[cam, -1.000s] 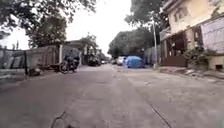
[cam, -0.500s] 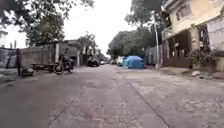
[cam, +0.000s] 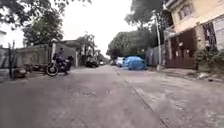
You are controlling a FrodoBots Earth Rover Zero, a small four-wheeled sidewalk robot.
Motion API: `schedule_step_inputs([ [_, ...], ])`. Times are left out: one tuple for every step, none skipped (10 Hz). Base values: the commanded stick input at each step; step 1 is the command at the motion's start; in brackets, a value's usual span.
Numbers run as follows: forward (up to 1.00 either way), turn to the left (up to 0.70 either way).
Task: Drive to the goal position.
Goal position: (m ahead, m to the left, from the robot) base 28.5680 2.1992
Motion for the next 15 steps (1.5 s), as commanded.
schedule_step_inputs([
  [1.0,0.0],
  [1.0,0.0],
  [1.0,0.0],
  [1.0,0.0],
  [1.0,0.0],
  [1.0,0.0],
  [1.0,0.0],
  [1.0,0.0],
  [1.0,0.0],
  [1.0,0.0],
  [1.0,0.0],
  [1.0,0.0],
  [0.96,0.02],
  [0.05,0.43],
  [0.0,0.45],
])
